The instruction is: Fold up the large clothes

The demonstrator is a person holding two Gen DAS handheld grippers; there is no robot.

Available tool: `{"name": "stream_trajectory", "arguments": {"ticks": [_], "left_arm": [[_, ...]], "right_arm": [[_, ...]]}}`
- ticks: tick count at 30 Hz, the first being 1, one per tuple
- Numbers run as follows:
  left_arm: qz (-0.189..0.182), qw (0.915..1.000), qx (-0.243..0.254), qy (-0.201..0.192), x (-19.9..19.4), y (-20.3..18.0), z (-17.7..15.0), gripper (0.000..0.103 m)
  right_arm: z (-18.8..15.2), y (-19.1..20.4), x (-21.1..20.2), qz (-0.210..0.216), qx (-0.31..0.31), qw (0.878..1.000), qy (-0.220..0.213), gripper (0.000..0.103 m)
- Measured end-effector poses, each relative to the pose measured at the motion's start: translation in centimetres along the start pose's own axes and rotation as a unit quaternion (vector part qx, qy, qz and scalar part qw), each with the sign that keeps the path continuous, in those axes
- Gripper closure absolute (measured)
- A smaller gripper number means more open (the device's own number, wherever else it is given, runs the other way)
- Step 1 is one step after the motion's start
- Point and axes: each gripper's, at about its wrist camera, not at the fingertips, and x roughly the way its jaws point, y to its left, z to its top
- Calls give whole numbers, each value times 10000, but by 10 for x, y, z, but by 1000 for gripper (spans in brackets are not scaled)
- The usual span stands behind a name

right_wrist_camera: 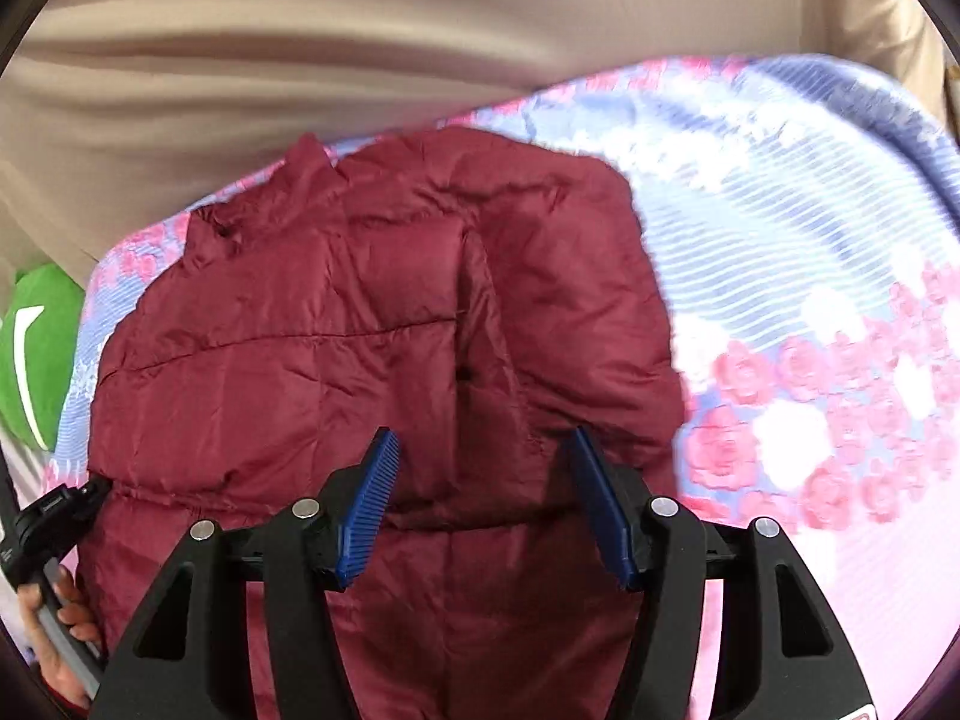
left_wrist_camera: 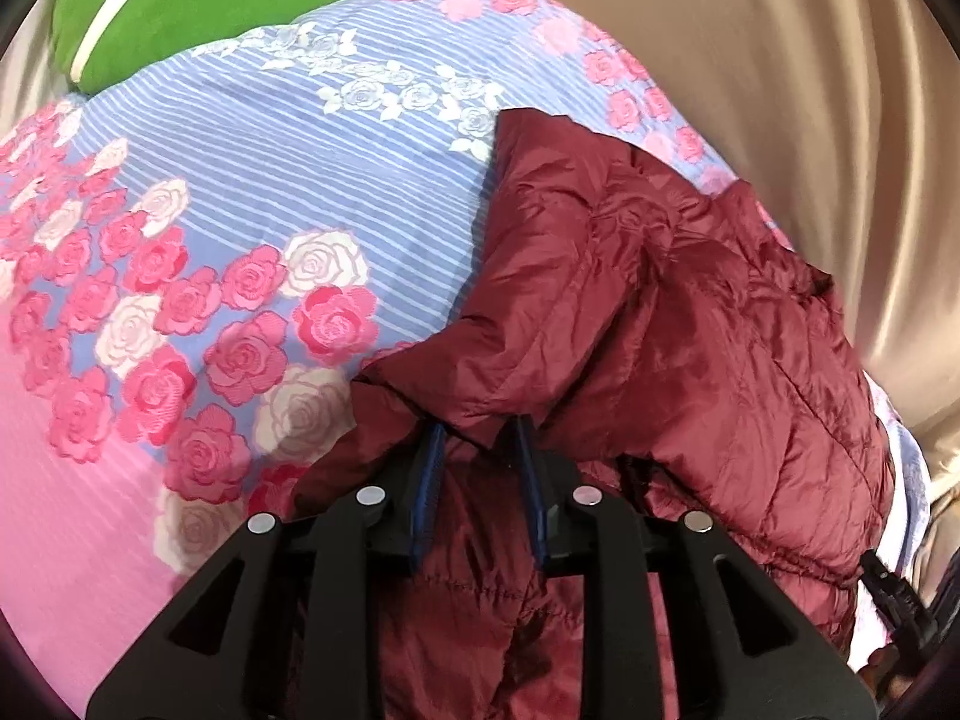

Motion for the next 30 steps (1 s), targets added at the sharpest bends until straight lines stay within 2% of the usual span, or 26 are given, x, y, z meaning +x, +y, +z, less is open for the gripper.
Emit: {"name": "stream_trajectory", "arguments": {"ticks": [1, 2, 3, 6, 7, 8, 9, 10, 11, 12, 14, 16, 18, 19, 20, 22, 23, 26, 28, 30], "left_arm": [[11, 10000, -38, 44, 1, 0, 4, 81], [83, 9999, -62, 83, 2, 1, 8, 83], [172, 9998, -48, 120, 3, 2, 11, 92], [534, 9981, 283, 116, 5, 2, 18, 98], [585, 9975, 356, 150, 8, 3, 18, 99], [645, 9969, 415, 191, 12, 4, 16, 102], [648, 9966, 474, 154, 14, 4, 14, 102], [715, 9957, 590, 58, 14, 1, 12, 102], [798, 9944, 685, 7, 15, -2, 10, 102], [910, 9926, 802, -42, 15, -6, 7, 102], [1028, 9901, 946, -95, 16, -10, 5, 102], [1093, 9885, 1036, -139, 17, -11, 3, 102], [1163, 9869, 1105, -179, 18, -13, 2, 102], [1239, 9851, 1172, -202, 19, -17, 1, 101], [1288, 9840, 1215, -208, 19, -20, 0, 102], [1325, 9831, 1247, -215, 21, -22, 0, 101], [1331, 9829, 1253, -220, 21, -23, 0, 102], [1421, 9806, 1331, -230, 23, -25, -2, 102], [1528, 9777, 1421, -234, 27, -29, -2, 102], [1581, 9762, 1465, -236, 28, -30, -2, 102]], "right_arm": [[3, -2, 3, 80, 48, 9999, 55, 66], [6, 6, 8, 200, 97, 9997, 109, 98], [12, 12, 5, 431, 162, 9989, 114, 100], [21, 26, -31, 690, -67, 9957, -611, 101], [23, 30, -42, 664, -210, 9934, -910, 101], [24, 28, -40, 507, -286, 9938, -951, 101], [26, 24, -25, 300, -277, 9962, -774, 102], [25, 15, 6, -9, -211, 9993, -298, 102], [21, 8, 30, -137, -138, 9997, 127, 103], [15, 5, 40, -131, -58, 9995, 275, 103], [14, 8, 30, -165, -59, 9998, 78, 102], [15, 9, 14, -10, 19, 9999, -156, 102], [15, 2, 22, -146, 35, 9999, -70, 102], [14, -7, 35, -338, 26, 9992, 195, 103], [12, -15, 41, -296, 121, 9988, 363, 103], [12, -21, 25, -222, 472, 9985, 152, 103], [13, -18, 14, -228, 507, 9984, -33, 96], [14, 14, -12, 155, 208, 9988, -404, 92], [15, 48, -10, 536, -146, 9981, -247, 92], [6, 83, 3, 641, -683, 9956, -74, 92]]}}
